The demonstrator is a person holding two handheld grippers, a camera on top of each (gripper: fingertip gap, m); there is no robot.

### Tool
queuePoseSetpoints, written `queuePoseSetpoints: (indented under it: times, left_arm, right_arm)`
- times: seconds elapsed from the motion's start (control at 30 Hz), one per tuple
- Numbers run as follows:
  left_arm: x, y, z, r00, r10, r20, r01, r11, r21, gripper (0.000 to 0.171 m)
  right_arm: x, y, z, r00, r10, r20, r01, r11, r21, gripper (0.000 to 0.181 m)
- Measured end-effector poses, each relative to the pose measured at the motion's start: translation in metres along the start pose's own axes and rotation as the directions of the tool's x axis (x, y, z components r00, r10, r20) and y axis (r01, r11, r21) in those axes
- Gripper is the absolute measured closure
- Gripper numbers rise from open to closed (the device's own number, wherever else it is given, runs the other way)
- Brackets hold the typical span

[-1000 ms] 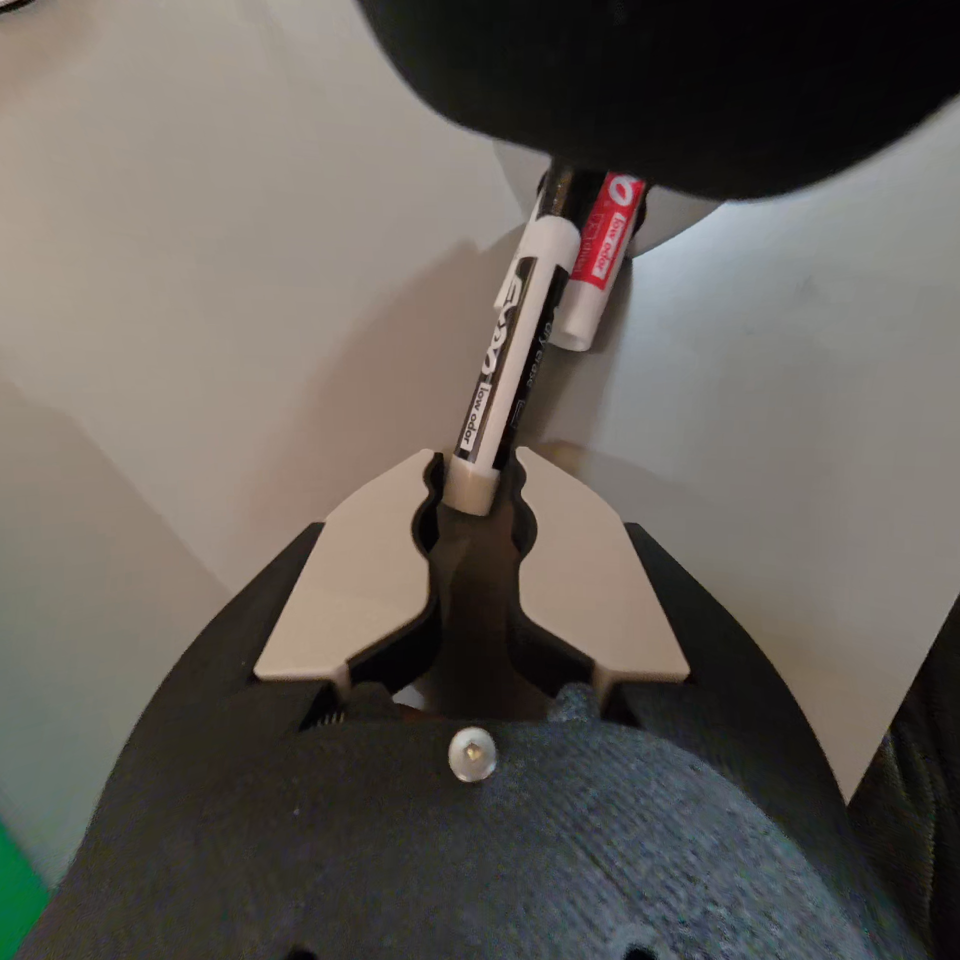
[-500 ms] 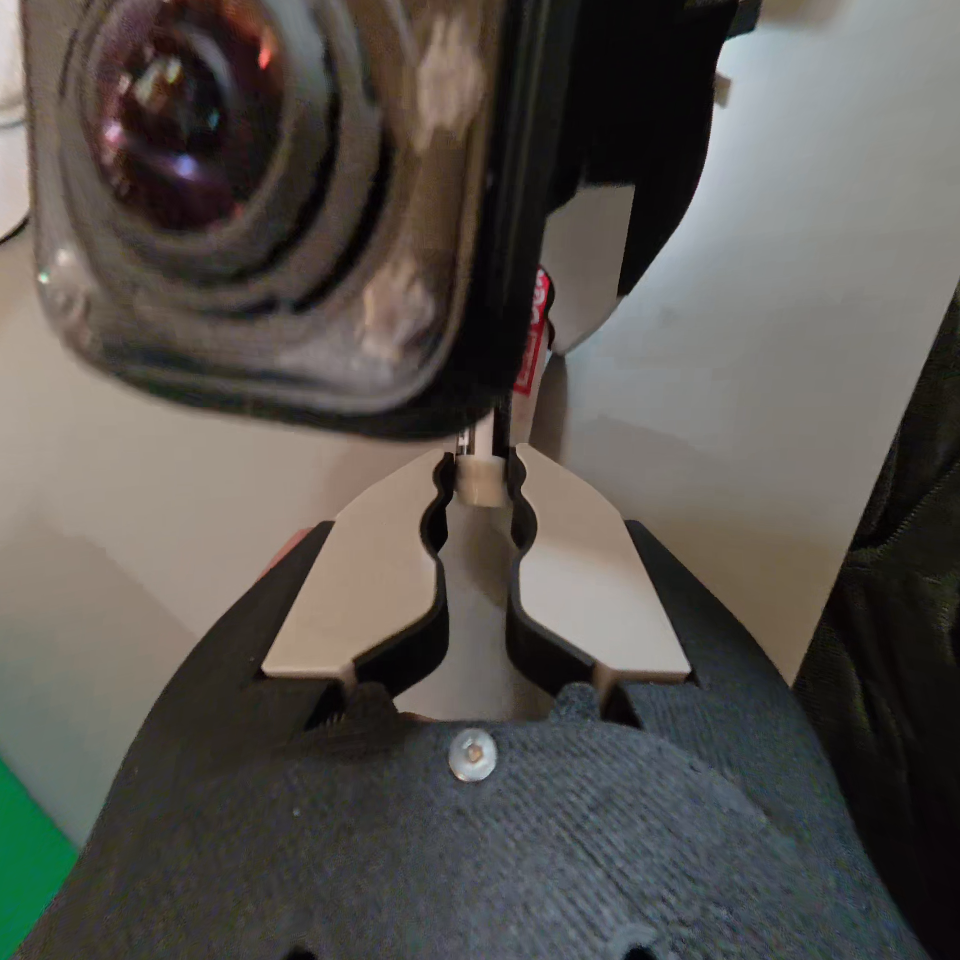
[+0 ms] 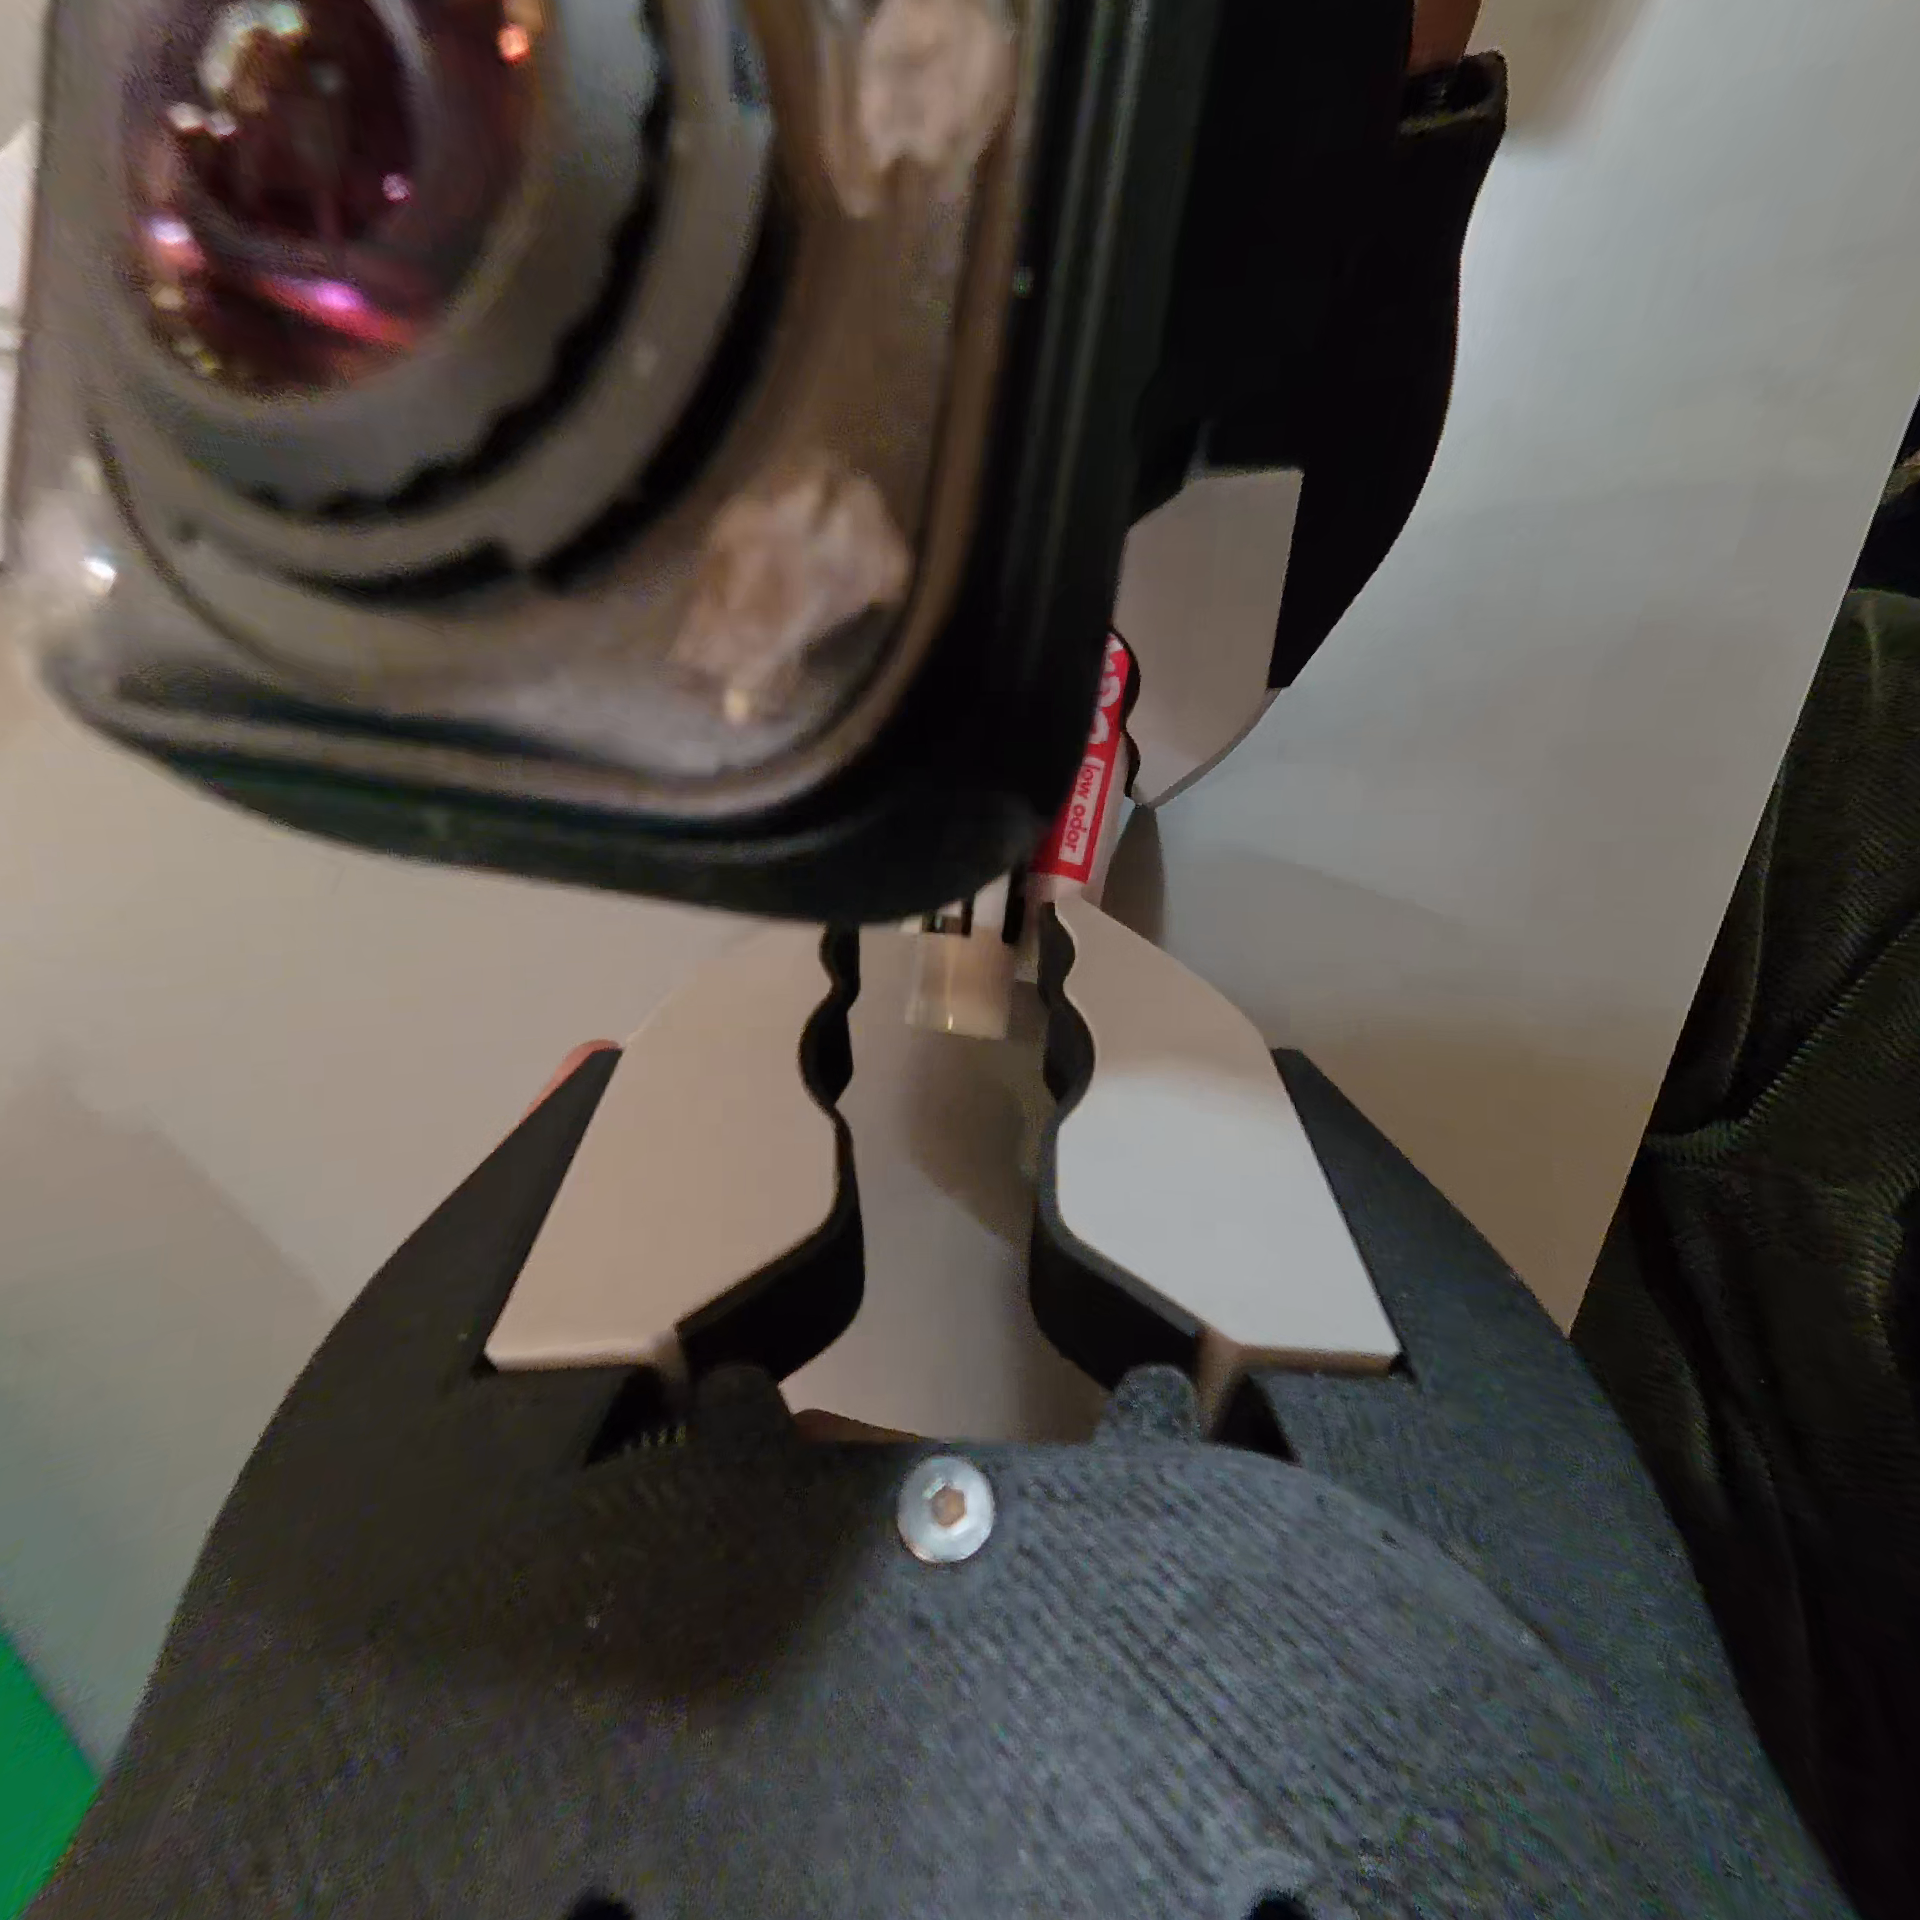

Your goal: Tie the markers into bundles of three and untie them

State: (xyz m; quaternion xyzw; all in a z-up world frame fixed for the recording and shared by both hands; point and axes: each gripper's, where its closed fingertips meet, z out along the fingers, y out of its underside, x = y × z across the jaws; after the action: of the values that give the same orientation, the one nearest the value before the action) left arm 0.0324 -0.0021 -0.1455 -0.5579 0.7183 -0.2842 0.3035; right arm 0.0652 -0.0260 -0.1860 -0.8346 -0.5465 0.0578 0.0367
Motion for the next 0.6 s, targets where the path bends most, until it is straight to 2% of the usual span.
queuePoseSetpoints:
  times: [0.1, 0.13, 0.17, 0.23, 0.43, 0.6]
  left_arm:
    - [0.000, -0.001, -0.001, 1.000, -0.019, -0.011, 0.019, 1.000, 0.016, 0.136]
    - [0.001, -0.001, -0.001, 0.999, -0.026, -0.022, 0.026, 0.999, 0.021, 0.140]
    - [0.003, -0.001, -0.002, 0.999, -0.031, -0.038, 0.033, 0.999, 0.029, 0.151]
    - [0.003, -0.004, -0.003, 0.999, -0.029, -0.039, 0.031, 0.999, 0.045, 0.152]
    - [0.012, -0.007, -0.004, 0.993, 0.102, -0.051, -0.101, 0.994, 0.030, 0.152]
    - [0.029, -0.004, -0.007, 0.977, 0.162, -0.137, -0.158, 0.987, 0.037, 0.151]
  right_arm:
    - [-0.001, -0.001, 0.000, 1.000, 0.010, 0.002, -0.010, 1.000, 0.015, 0.144]
    - [0.000, -0.001, 0.000, 1.000, 0.013, 0.001, -0.013, 1.000, 0.021, 0.144]
    - [0.000, -0.002, -0.001, 1.000, 0.017, 0.002, -0.017, 0.999, 0.027, 0.144]
    - [-0.001, -0.003, -0.001, 1.000, 0.026, 0.009, -0.026, 0.999, 0.044, 0.143]
    - [-0.009, -0.007, -0.002, 1.000, 0.016, 0.027, -0.018, 0.998, 0.062, 0.144]
    - [-0.020, -0.005, 0.000, 0.999, -0.018, 0.035, 0.017, 0.999, 0.041, 0.144]
